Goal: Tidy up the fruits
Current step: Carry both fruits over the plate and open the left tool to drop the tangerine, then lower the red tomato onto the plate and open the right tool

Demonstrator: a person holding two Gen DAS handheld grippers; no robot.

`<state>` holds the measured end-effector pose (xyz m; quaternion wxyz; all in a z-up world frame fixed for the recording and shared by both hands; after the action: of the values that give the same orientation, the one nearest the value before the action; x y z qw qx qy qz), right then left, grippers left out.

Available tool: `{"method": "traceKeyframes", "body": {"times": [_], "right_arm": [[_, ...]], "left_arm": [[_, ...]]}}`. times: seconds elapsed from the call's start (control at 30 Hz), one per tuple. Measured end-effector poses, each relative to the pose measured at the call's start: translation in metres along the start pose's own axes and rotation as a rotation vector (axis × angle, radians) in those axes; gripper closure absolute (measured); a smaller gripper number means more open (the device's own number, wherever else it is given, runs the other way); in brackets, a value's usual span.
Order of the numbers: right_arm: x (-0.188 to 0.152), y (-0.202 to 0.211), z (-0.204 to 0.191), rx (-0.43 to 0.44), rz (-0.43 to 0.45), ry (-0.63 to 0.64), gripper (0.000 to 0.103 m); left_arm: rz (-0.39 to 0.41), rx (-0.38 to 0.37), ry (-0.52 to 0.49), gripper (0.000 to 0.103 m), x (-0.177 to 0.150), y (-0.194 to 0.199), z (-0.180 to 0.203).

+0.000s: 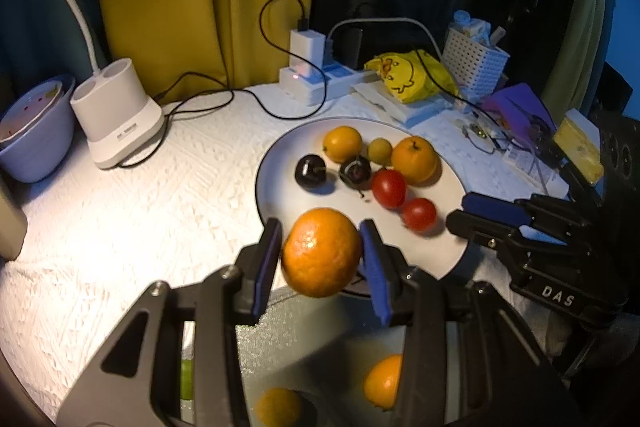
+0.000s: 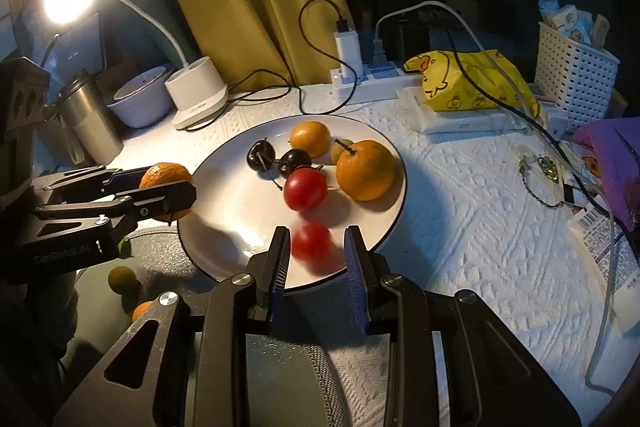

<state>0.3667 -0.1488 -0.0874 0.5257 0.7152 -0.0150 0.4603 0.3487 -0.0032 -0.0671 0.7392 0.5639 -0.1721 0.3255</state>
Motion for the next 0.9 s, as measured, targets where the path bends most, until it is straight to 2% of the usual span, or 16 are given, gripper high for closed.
{"method": "traceKeyframes", "body": {"times": [0.5,0.9], "right_arm": [[0.001,0.012,-0.005,-0.035,-0.004,0.002,0.073],[0.005,0.029,-0.025,-0.040,0.013,0.030,0.073]], "left_arm": [[0.028,-0.016,0.007,0.059,-0.001,0.016,0.000],[0.061,-0.026,0.016,0.059,-0.008,0.045,-0.008]]}}
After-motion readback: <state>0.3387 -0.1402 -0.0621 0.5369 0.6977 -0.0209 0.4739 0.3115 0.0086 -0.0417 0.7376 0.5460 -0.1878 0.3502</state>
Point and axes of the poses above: each gripper's, at about its wrist camera, not at the fingertips, and y roughly against the way its jaws point, z to its right, x to its top, the point moved 2 cm from there along -y, roughly the way its jaws point, and after that the axes turned 14 degrees about y, right-handed, at the moved point
